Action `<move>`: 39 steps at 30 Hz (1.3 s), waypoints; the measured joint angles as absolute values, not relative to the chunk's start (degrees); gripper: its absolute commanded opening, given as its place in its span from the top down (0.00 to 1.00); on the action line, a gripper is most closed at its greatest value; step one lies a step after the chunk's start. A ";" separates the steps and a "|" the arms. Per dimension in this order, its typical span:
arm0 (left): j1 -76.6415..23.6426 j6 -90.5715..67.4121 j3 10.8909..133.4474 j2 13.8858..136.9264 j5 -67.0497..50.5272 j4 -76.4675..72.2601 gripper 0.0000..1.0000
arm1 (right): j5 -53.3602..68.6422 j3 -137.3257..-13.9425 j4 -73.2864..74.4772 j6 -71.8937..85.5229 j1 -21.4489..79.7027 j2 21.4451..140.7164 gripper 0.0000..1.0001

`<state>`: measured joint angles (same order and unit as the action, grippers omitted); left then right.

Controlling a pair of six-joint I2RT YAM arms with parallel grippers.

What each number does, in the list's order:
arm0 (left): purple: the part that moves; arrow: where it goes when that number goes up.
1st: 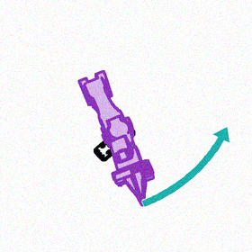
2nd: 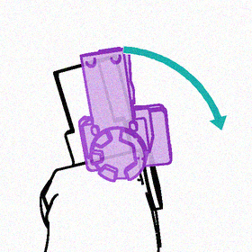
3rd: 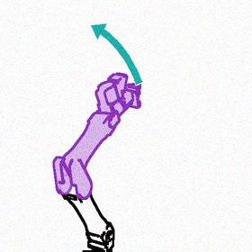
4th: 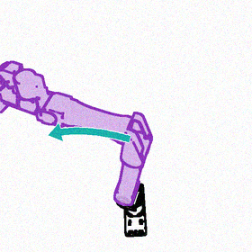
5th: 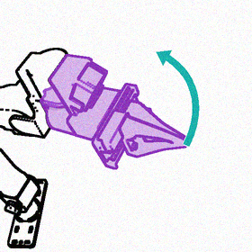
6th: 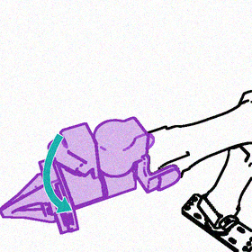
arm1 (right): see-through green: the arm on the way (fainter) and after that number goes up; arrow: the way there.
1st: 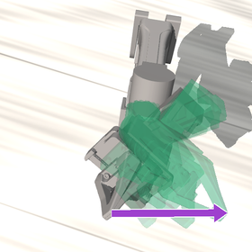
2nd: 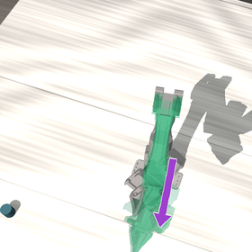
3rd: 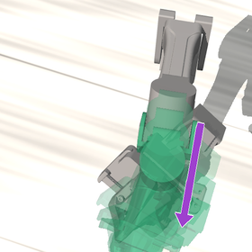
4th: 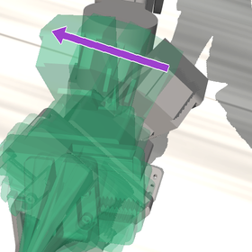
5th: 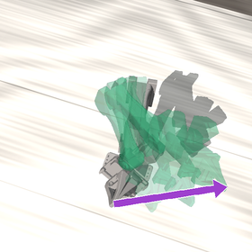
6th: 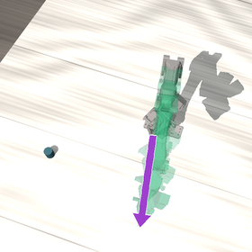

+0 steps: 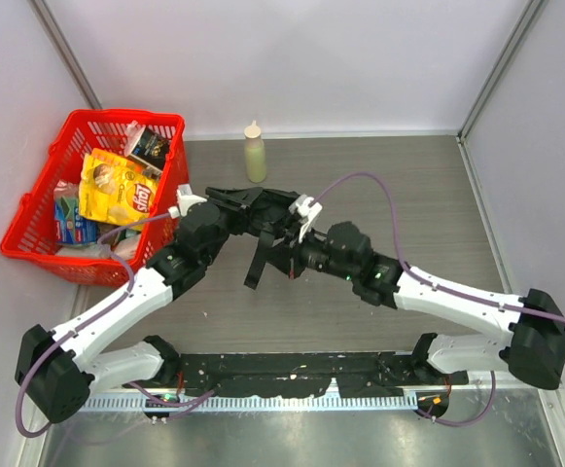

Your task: Put away the umbrella

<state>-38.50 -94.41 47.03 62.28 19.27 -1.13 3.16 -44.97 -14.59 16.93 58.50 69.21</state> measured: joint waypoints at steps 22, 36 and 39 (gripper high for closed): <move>-38.50 -41.25 55.66 60.64 27.18 -22.26 1.00 | 17.80 -58.52 5.32 47.18 54.54 59.33 0.36; -42.54 -23.14 63.48 67.05 42.54 -14.70 1.00 | -40.27 -78.89 20.64 28.60 74.30 77.91 0.23; -42.92 -20.51 63.48 67.77 45.12 -14.72 1.00 | -45.32 -80.20 20.58 30.06 74.15 81.12 0.22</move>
